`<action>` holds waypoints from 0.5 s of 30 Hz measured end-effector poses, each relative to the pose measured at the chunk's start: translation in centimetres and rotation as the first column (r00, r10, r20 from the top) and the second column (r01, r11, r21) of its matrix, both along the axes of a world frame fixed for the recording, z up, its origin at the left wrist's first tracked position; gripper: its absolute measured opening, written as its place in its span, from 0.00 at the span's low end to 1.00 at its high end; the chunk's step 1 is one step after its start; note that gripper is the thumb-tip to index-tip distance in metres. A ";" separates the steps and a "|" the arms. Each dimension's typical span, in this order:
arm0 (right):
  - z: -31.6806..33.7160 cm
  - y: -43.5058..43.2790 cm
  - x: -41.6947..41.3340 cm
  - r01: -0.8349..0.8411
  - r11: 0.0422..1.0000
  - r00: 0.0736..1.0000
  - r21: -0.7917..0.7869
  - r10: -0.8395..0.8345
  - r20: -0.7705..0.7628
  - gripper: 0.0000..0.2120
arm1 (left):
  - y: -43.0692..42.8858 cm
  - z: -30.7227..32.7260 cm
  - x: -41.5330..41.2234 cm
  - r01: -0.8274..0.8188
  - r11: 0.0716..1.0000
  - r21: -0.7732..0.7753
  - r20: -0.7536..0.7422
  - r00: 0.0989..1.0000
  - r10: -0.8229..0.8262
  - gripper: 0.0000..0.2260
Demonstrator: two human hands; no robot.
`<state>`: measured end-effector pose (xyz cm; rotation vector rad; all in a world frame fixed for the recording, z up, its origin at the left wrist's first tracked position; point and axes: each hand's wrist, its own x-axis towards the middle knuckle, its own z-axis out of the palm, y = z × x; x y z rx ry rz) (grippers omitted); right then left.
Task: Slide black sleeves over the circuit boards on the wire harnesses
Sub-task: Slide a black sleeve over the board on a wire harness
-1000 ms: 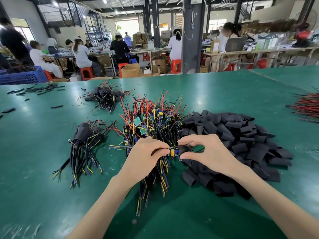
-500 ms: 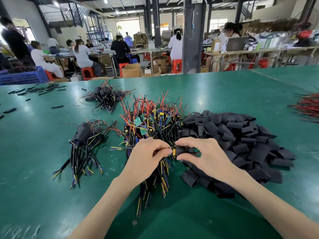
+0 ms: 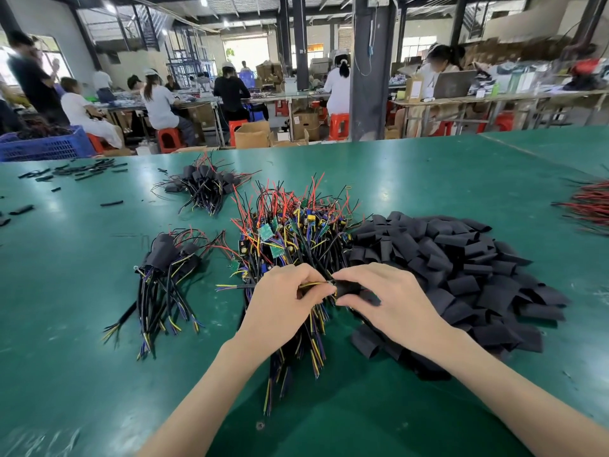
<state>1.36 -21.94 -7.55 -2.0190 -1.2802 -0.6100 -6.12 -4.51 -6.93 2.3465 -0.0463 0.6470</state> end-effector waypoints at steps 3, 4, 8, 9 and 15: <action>0.3 -0.1 0.0 -0.010 1.000 0.995 0.017 0.011 -0.104 0.16 | -0.2 0.0 0.1 -0.003 1.000 0.016 0.013 1.000 0.003 0.02; 0.4 -0.1 0.0 -0.019 0.999 0.988 0.026 0.022 -0.150 0.16 | -0.2 0.1 0.1 0.012 1.000 0.008 0.020 1.000 -0.012 0.02; 0.6 -0.4 0.4 -0.043 0.998 0.961 0.054 0.056 -0.272 0.16 | -0.1 0.2 -0.1 0.092 0.994 -0.063 0.026 0.996 -0.090 0.06; 0.6 -0.5 0.4 -0.036 0.998 0.962 0.047 0.047 -0.268 0.16 | -0.1 0.2 -0.1 0.097 0.992 -0.081 0.018 0.995 -0.096 0.07; -0.1 -0.1 -0.2 0.016 0.999 0.993 0.037 -0.012 -0.117 0.16 | -0.5 -0.5 0.4 0.038 0.993 -0.111 0.019 0.999 -0.036 0.03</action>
